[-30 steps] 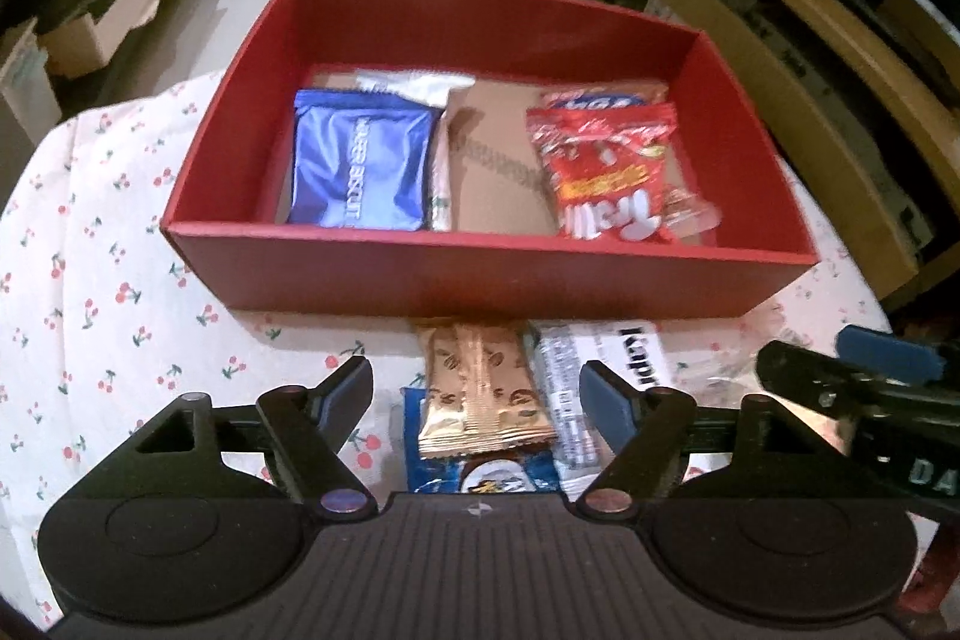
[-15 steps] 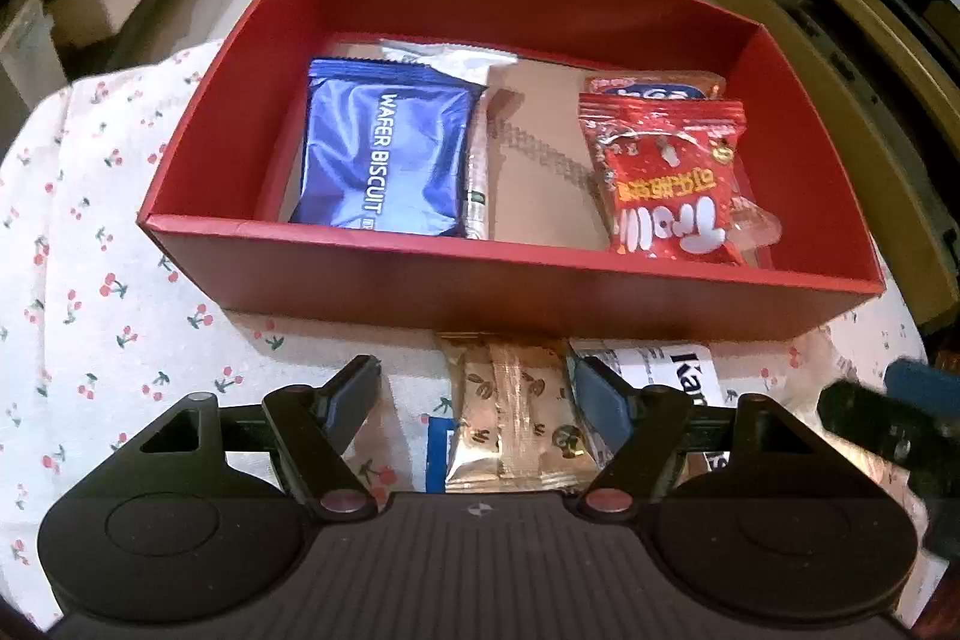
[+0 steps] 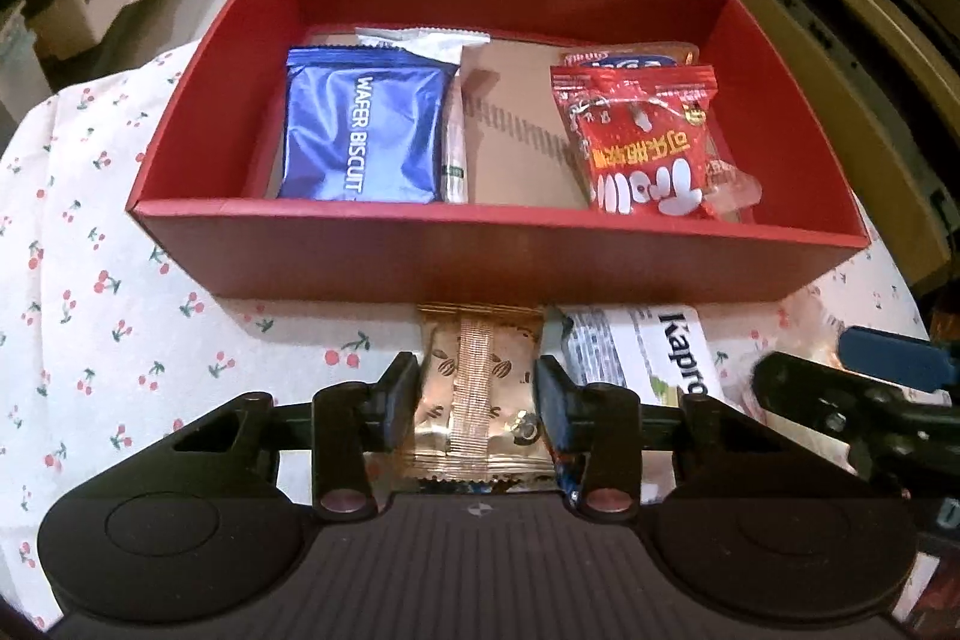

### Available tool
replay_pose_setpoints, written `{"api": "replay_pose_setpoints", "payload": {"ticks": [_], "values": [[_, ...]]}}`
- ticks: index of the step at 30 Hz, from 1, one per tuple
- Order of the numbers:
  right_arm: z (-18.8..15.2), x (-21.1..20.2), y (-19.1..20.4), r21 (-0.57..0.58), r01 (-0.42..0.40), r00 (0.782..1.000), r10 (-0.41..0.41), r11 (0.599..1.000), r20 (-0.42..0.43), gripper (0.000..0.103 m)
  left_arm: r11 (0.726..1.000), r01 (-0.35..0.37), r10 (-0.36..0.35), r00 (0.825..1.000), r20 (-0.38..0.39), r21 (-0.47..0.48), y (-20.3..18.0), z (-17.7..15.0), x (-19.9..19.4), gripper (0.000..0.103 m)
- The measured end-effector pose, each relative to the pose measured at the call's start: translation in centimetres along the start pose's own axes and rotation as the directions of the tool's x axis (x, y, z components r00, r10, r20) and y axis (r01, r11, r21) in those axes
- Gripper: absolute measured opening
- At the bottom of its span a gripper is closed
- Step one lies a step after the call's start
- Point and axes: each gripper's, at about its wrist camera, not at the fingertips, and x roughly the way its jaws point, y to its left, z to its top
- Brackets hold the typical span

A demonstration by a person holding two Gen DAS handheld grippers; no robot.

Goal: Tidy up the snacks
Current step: 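Grasp the gold coffee-wafer pack with the left gripper while the right gripper grasps the white Kaprons pack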

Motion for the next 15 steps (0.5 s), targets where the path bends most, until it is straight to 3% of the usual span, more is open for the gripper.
{"api": "replay_pose_setpoints", "payload": {"ticks": [15], "values": [[0.9,3.1,2.2,-0.007,-0.014,0.999,0.014,1.000,-0.041,0.073,0.998,0.012,-0.013,1.000,-0.018,-0.054,2.5,-0.4,-1.2,0.048]]}}
